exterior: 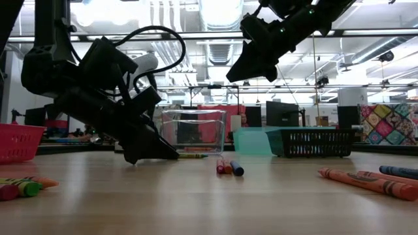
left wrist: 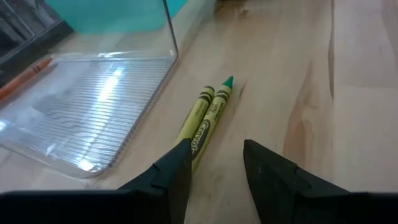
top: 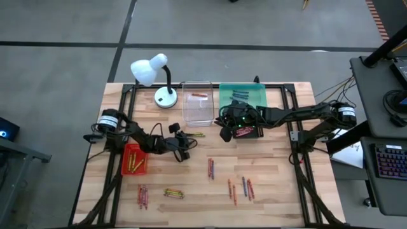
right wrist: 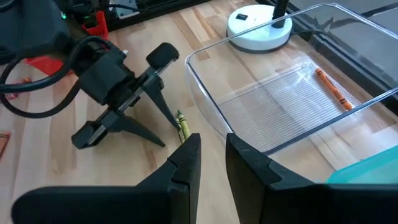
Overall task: Sort crayons
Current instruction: Put the green crayon into the orange bin
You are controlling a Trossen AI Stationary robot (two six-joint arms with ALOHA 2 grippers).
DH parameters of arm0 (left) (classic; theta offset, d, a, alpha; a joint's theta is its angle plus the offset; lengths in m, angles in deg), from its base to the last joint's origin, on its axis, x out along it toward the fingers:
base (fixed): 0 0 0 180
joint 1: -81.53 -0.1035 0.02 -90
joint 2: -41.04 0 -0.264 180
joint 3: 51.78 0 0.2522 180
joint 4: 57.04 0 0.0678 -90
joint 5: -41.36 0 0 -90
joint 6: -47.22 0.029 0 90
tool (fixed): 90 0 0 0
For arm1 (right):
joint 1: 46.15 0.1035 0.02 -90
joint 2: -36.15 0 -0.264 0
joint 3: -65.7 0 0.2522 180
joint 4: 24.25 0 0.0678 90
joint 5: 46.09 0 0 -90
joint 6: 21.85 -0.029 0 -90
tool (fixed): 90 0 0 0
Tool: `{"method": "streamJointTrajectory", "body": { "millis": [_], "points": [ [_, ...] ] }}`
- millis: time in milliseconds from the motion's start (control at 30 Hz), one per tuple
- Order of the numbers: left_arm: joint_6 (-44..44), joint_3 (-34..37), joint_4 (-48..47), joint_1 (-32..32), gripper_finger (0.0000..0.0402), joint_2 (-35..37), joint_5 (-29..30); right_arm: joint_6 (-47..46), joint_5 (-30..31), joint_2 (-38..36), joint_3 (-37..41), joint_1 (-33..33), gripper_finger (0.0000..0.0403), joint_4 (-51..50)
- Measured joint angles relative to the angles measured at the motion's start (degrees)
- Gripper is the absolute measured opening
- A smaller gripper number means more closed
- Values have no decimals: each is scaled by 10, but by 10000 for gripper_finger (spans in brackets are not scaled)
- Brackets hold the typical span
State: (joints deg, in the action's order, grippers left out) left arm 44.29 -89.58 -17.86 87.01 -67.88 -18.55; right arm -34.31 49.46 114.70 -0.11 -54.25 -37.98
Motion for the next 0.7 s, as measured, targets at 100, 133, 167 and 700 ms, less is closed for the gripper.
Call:
{"method": "streamJointTrajectory", "body": {
  "millis": [100, 133, 167, 700],
  "points": [
    [-14, 2, -4, -1, 131, 0, -2, -3, 0, 0, 0, 0, 66, 0],
    [-15, 2, -4, -1, 131, 1, -2, -4, 0, 0, 0, 0, 66, 0],
    [-15, 2, -4, -1, 131, 1, -4, -5, 0, 0, 0, 0, 66, 0],
    [51, 16, -21, 12, 131, 75, -26, -5, 0, 0, 0, 1, 66, 1]
  ]
}}
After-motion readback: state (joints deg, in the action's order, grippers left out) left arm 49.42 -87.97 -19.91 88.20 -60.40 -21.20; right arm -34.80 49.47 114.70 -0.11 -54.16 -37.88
